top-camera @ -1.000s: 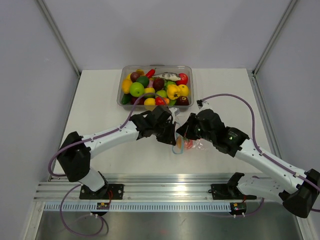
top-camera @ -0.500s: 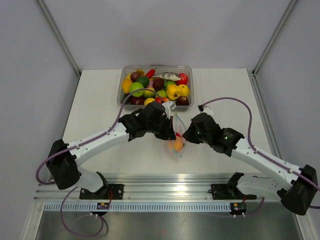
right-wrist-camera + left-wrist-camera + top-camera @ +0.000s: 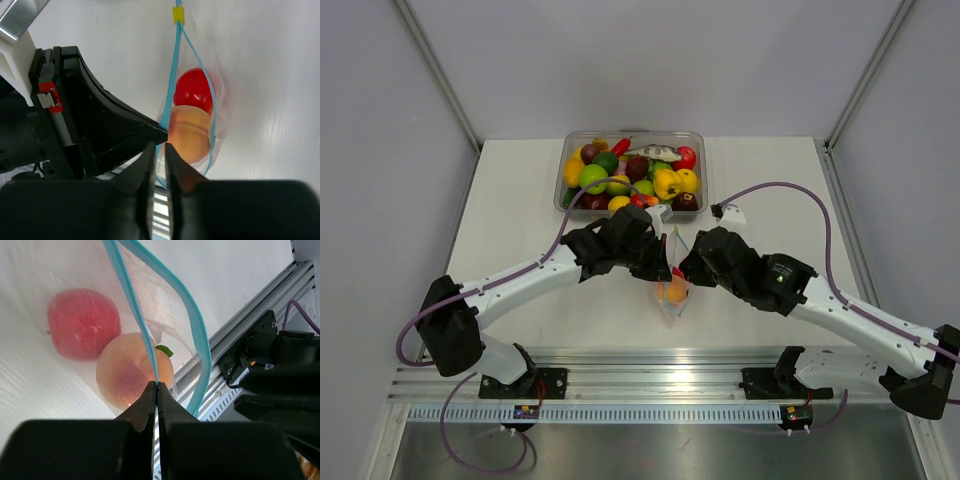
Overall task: Place the food in the zip-top bag and seal the zipper
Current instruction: Adjust the zipper food storage bag at the center of the board.
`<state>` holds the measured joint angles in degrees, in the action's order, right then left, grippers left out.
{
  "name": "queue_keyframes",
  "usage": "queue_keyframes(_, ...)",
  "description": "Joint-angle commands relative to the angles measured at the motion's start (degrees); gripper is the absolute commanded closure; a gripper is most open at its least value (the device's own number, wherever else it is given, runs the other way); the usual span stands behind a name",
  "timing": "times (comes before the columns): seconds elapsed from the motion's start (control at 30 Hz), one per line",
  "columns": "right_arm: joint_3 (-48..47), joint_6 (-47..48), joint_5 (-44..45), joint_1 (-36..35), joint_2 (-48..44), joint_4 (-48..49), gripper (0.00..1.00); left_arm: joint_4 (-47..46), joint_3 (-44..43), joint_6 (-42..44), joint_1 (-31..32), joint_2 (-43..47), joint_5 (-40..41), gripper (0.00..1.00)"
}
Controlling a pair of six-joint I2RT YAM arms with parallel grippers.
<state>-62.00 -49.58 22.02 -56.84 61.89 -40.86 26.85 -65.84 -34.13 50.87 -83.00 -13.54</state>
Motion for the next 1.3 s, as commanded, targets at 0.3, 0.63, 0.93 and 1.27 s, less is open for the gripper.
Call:
queue_keyframes(0.3,1.53,-1.39,3.20,-0.47,9.65,6.41,1.00,-2.33,-0.60,1.08,-0.95,0.38,-1.84,1.00)
queue_keyframes(0.63,6.79,-0.86,-3.29,0.59,12.03,12.03,1.00,-2.94,0.36,1.17,-1.56,0.56,-3.16,1.00)
queue_keyframes(0.93,11.46,-1.48,-7.52,0.59,10.71,13.97,1.00,-4.70,1.51,0.29,-2.00,0.47,-4.56,1.00)
queue_keyframes(1.27,6.72,0.98,-5.32,0.50,3.68,9.05,1.00,-4.44,1.86,0.55,-2.18,0.21,-4.74,1.00)
